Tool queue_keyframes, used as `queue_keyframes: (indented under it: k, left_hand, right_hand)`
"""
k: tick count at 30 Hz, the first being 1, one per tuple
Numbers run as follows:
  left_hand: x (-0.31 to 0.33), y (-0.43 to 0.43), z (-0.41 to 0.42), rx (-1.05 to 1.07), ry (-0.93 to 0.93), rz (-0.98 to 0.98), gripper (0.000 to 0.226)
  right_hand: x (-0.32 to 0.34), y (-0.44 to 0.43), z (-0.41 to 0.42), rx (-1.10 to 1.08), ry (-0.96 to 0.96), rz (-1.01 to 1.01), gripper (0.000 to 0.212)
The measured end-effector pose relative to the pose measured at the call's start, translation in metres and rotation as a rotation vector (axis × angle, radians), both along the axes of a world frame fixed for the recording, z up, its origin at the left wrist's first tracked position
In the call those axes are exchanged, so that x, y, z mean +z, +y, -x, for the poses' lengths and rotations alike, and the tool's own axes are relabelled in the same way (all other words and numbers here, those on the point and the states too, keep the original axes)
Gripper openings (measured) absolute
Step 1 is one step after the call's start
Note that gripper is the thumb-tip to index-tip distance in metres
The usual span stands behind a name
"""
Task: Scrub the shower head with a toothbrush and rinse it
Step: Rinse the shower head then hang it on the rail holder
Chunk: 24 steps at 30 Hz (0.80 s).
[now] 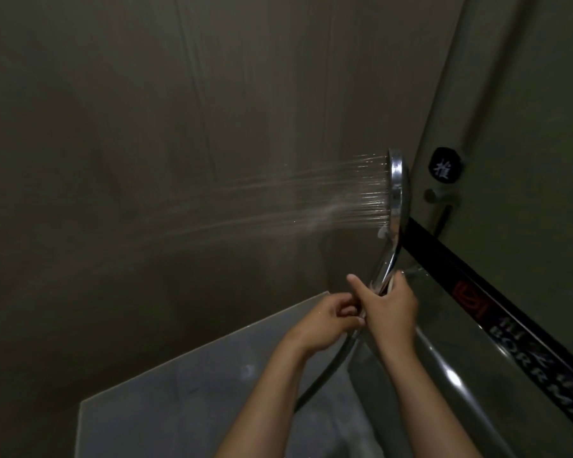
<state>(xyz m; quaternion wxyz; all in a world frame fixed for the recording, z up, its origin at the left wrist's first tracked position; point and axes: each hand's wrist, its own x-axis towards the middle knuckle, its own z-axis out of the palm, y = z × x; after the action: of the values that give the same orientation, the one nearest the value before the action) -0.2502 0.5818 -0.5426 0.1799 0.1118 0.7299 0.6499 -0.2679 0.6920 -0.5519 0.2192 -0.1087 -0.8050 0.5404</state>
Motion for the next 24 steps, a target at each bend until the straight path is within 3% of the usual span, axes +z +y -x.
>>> queue_keyframes:
  k: [9,24]
  left_hand:
    - [-0.032,0.030,-0.009,-0.062,-0.085,0.050,0.031]
    - [-0.037,0.021,-0.006,0.074,-0.021,0.040,0.030]
  right_hand:
    - [-0.035,0.026,-0.021,-0.031,-0.052,-0.012,0.037]
    - [-0.034,0.020,-0.013,0.026,-0.094,0.049,0.032]
